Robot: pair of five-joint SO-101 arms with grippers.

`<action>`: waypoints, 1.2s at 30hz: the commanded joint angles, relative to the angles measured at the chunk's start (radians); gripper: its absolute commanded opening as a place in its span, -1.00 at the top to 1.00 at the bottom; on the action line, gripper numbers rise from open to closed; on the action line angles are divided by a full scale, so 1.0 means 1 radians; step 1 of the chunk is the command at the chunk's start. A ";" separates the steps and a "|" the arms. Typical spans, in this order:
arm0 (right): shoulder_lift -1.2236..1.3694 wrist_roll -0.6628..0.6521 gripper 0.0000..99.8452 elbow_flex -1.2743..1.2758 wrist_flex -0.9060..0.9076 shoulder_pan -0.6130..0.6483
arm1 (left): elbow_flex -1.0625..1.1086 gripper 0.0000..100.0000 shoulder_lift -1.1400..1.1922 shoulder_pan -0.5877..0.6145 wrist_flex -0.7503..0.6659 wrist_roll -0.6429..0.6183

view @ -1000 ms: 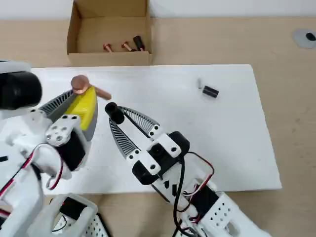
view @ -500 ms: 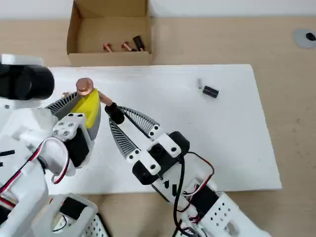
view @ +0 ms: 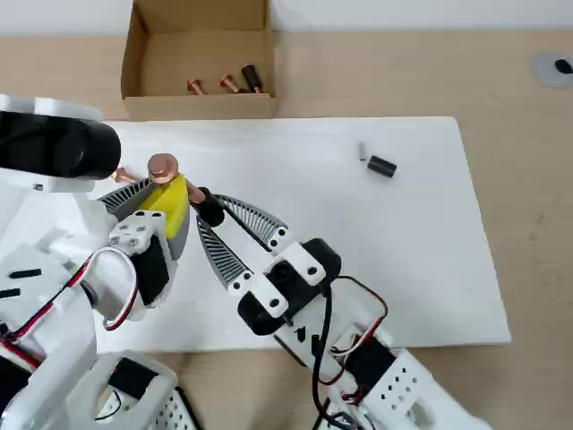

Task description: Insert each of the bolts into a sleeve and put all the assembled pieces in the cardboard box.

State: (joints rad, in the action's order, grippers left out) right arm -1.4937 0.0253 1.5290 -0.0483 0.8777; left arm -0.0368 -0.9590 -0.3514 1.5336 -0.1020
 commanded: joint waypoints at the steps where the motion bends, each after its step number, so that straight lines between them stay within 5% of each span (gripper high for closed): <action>1: -0.025 0.012 0.98 -0.013 -0.026 0.008 | 0.028 0.98 0.007 -0.009 0.006 -0.023; 26: -0.025 0.012 0.98 -0.015 -0.026 0.008 | 0.138 0.79 -0.001 0.003 0.091 -0.048; 36: -0.025 0.006 0.98 -0.021 -0.020 -0.074 | 0.371 0.79 0.016 0.292 0.149 0.017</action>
State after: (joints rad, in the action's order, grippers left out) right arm -1.5029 0.0269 1.5290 -0.0529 0.8592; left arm 0.2317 -0.9574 -0.1258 1.6763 -0.1020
